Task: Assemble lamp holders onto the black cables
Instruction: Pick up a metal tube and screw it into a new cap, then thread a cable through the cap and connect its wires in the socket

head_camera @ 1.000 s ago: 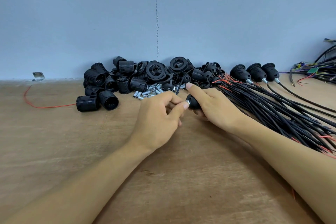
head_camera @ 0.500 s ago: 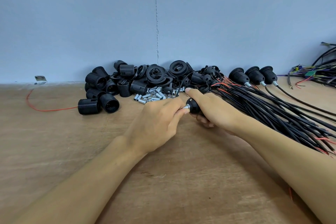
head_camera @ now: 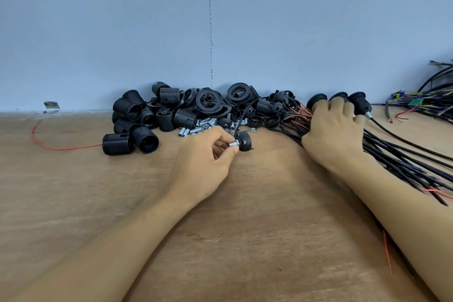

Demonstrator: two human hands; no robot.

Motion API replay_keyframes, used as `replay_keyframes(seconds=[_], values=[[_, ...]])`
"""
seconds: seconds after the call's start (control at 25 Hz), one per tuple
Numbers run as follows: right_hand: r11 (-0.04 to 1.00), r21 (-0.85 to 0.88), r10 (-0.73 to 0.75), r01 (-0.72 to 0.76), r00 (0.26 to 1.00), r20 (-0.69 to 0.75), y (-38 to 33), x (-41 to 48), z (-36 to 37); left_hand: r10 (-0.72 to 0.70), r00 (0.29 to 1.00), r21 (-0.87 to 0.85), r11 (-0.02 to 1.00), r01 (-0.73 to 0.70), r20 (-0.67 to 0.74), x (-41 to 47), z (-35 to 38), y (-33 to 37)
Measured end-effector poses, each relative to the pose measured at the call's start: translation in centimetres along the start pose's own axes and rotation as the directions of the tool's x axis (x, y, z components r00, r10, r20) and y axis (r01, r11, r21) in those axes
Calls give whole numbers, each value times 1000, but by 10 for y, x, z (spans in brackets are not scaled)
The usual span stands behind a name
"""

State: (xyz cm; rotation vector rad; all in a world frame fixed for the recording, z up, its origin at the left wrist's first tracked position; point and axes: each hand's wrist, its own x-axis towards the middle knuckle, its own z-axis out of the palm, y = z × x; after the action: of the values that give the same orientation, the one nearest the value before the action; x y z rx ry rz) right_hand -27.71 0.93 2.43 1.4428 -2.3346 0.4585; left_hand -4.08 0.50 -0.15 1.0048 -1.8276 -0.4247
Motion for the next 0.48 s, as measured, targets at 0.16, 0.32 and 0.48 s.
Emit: replay_keyframes(seconds=[0.16,0.32,0.48], values=[[1000,13,7,-7,1000,-5,9,4,4,-13,999,-90,996,18,48,-3,6,3],[986,116,-93,116,978,-187,4,4,1,-65,994,-141,987,78,88,-3,8,3],[868,240,-303,435,847,-437,-19,-13,-13,-259,957,-407,866,290,133,3,7,6]])
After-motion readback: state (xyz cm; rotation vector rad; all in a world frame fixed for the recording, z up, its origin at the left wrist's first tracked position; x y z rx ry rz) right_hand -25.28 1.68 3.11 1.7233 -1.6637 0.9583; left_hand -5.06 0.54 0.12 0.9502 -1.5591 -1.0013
